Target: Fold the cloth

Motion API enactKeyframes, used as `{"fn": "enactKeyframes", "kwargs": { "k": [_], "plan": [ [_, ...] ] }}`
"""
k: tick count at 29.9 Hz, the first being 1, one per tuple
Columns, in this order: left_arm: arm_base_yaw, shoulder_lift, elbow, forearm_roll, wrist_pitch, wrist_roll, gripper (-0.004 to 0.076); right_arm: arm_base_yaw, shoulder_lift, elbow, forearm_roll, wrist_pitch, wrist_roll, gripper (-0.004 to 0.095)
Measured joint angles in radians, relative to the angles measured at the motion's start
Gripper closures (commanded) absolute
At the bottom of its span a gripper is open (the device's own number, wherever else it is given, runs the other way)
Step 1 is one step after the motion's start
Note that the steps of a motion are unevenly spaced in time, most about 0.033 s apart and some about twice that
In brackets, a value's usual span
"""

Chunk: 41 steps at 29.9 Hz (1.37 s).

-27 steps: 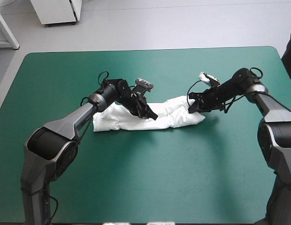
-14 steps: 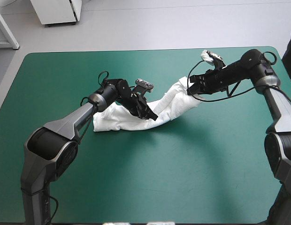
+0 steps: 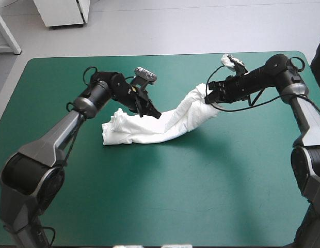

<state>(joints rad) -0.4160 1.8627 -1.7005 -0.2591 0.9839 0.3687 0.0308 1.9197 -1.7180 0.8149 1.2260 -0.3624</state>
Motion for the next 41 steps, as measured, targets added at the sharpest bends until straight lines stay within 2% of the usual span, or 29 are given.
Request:
{"fn": "enactKeyframes", "kwargs": {
  "k": [5, 10, 16, 21, 26, 34, 38, 41],
  "plan": [
    [0.019, -0.181, -0.001, 0.102, 0.076, -0.046, 0.0734, 0.018, -0.001, -0.013, 0.072, -0.001, -0.003, 0.0921],
    [0.02, -0.381, -0.006, 0.128, 0.123, -0.061, 0.0734, 0.098, -0.001, -0.062, 0.088, -0.019, 0.0, 0.0921],
    [0.02, -0.554, -0.008, 0.132, 0.174, -0.091, 0.0734, 0.233, 0.002, -0.079, 0.098, -0.109, 0.004, 0.0921],
    [0.02, -0.623, -0.008, 0.132, 0.22, -0.106, 0.0734, 0.331, 0.037, -0.08, 0.141, -0.211, -0.012, 0.0908],
    [0.02, -0.633, -0.008, 0.134, 0.258, -0.111, 0.0734, 0.407, 0.102, -0.083, 0.233, -0.241, -0.088, 0.075],
    [0.02, -0.632, -0.008, 0.131, 0.263, -0.114, 0.0734, 0.45, 0.171, -0.083, 0.366, -0.248, -0.211, 0.0358],
    [0.02, -0.632, -0.008, 0.131, 0.263, -0.115, 0.0734, 0.45, 0.171, -0.109, 0.376, -0.252, -0.234, 0.0345],
    [0.02, -0.632, -0.008, 0.131, 0.263, -0.115, 0.0734, 0.449, 0.171, -0.146, 0.341, -0.241, -0.23, 0.0345]
  ]
}}
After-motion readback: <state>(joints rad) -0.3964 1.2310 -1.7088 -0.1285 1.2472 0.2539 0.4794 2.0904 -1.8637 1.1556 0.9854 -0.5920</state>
